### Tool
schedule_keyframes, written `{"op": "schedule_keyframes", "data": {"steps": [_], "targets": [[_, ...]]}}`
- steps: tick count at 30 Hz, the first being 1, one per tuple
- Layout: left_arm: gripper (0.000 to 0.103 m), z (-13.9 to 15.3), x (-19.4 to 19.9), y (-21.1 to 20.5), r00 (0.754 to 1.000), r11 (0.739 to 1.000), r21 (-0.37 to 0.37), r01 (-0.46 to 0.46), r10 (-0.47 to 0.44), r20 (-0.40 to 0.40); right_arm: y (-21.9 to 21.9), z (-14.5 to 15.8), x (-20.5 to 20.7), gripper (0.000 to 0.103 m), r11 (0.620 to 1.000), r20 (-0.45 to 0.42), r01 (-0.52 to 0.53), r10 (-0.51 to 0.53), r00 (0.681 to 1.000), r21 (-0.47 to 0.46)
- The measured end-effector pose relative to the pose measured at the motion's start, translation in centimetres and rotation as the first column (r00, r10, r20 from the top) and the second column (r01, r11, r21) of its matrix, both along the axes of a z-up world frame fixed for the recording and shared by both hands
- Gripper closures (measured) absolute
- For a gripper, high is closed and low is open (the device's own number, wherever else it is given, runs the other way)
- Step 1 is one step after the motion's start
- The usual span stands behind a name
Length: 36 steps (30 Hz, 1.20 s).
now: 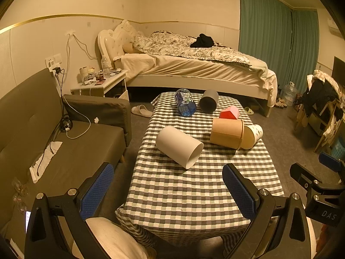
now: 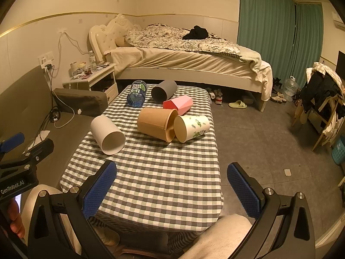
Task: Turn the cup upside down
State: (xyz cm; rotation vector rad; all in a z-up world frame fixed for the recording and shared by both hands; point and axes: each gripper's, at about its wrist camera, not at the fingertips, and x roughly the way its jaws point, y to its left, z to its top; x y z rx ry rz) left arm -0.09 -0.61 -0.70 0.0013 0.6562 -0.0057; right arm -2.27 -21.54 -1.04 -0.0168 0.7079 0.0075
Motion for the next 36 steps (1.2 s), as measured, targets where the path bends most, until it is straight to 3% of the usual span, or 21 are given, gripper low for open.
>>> {"op": "schedule_keyframes", "data": {"steps": [36], "targets": [[0.000,-0.26,-0.18,0.06,1.000,1.000,-0.005,0.000,0.000,-0.006,0.28,-0.23,-0.10,0.000,1.000,-0.018,-0.009,0.009,1.000,0.007]]}}
